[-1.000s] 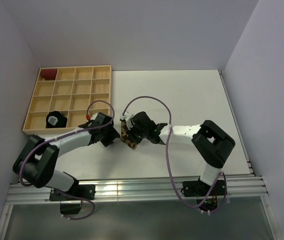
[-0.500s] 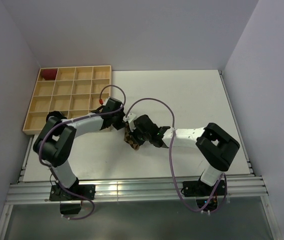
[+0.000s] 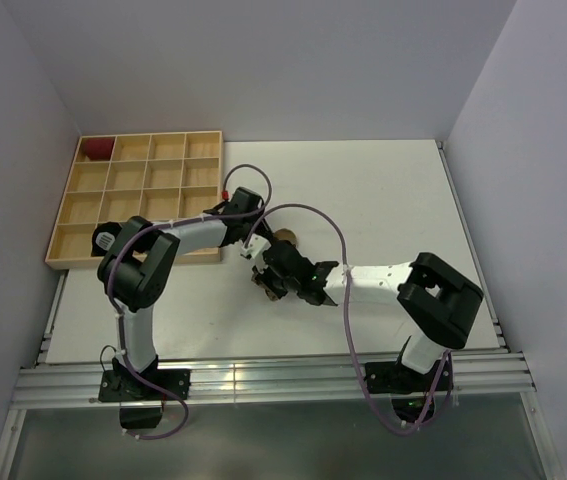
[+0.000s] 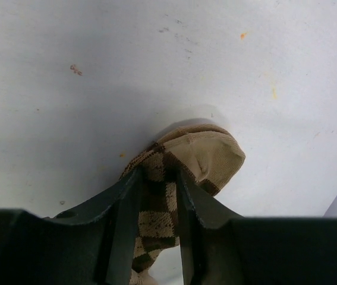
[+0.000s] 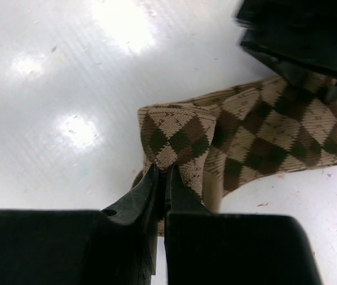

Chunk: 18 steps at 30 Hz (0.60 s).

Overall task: Roll the socks
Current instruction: Roll the sock at the center of the board.

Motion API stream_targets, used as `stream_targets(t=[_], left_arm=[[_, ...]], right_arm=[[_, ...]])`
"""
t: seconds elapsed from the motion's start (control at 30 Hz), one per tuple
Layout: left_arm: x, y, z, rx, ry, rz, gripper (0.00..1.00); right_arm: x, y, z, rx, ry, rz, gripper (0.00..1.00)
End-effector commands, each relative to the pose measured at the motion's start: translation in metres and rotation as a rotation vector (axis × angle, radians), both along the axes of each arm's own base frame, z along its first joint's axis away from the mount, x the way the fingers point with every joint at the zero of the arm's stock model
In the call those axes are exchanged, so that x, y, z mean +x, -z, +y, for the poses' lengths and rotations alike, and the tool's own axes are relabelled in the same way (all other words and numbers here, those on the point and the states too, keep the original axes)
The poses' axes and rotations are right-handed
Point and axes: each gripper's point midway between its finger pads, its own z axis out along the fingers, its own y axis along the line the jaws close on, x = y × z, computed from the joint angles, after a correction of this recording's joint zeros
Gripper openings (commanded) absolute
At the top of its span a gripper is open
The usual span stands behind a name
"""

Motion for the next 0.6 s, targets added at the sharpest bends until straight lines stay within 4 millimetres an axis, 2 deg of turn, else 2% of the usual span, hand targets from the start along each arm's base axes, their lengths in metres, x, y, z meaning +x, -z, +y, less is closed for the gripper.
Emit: stream_targets(t=[0.0, 0.1, 0.27, 0.33, 0.5, 0.57], left_arm=[[0.0, 0.019, 0.002, 0.045, 0.018, 0.018, 0.36], [0.003, 0.019, 0.0, 0.053, 0.023, 0.014, 0.35], [0.009, 0.013, -0.001, 0.057, 0.026, -0.009, 0.35], [0.012, 0.012, -0.001, 0.06, 0.026, -0.017, 0.35], [0.018, 0.011, -0.003, 0.07, 0.028, -0.02, 0.36], [0.02, 0.007, -0.005, 0.065, 0.032, -0.03, 0.37]], right_arm=[[-0.024, -0.003, -0.002, -0.053, -0.079, -0.004, 0.0], [-0.031, -0.004, 0.006, -0.031, -0.089, 0.018, 0.0], [-0.036, 0.022, 0.004, -0.018, -0.078, 0.147, 0.0], [-0.035, 0.024, 0.003, -0.005, -0.079, 0.181, 0.0], [-0.038, 0.014, 0.006, 0.062, -0.124, 0.276, 0.0], [-0.035, 0.022, 0.001, 0.065, -0.079, 0.34, 0.0]])
